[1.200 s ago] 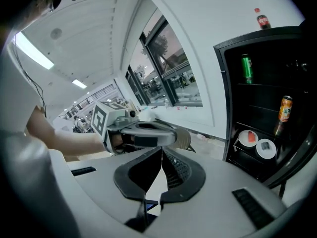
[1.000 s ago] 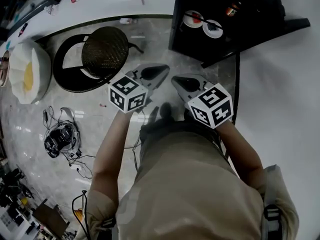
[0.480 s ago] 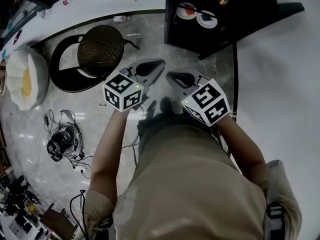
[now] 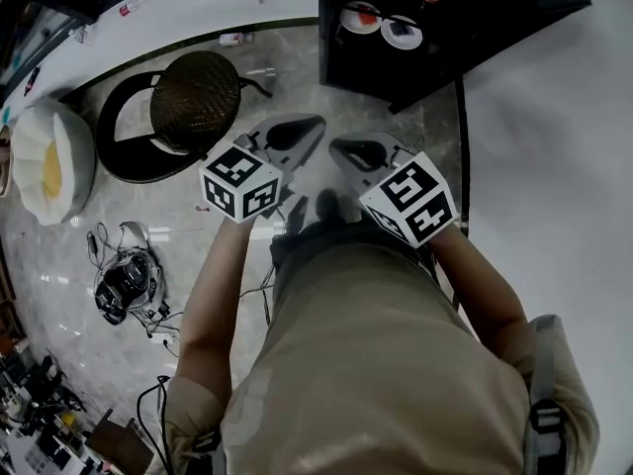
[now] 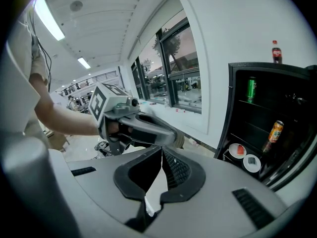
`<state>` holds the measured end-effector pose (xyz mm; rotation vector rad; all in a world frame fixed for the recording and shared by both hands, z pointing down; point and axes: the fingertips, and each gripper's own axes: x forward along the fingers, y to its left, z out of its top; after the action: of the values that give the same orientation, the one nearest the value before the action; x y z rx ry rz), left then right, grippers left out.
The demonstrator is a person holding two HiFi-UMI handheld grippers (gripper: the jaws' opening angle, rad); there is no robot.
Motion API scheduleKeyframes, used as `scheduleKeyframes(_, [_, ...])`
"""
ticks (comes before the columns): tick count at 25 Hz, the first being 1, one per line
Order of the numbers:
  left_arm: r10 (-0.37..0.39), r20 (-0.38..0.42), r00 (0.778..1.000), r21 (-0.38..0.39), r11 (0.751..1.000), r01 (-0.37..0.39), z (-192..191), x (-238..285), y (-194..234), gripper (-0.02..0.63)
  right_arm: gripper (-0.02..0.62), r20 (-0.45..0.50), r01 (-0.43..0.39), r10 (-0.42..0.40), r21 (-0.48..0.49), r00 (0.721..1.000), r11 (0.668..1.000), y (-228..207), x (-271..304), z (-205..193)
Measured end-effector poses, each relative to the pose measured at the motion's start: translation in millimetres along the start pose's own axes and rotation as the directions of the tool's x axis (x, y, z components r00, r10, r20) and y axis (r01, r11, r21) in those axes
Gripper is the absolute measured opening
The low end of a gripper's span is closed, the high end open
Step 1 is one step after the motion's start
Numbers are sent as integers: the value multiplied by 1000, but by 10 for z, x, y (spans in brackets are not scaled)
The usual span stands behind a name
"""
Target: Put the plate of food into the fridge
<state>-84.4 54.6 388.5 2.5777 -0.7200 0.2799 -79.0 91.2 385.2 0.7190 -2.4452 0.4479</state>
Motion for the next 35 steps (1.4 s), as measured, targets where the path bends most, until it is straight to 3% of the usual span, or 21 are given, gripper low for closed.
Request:
scheduleKeyframes(9, [-45,3,999,-5,999,45,35,-37,-157,11,23,-5,31,-31,16,999,999,98,-99,-46])
scheduleKeyframes(14, [-57,-6,998,46,997,57,62,-53,-267,11,23,12,38,-39,23,999,999,184,-121,-101])
scheduleKeyframes(35, [-39,-48,998,96,994,44,-4,190,-719,11,23,50,80,-82,39,995,996,8,-588,-396])
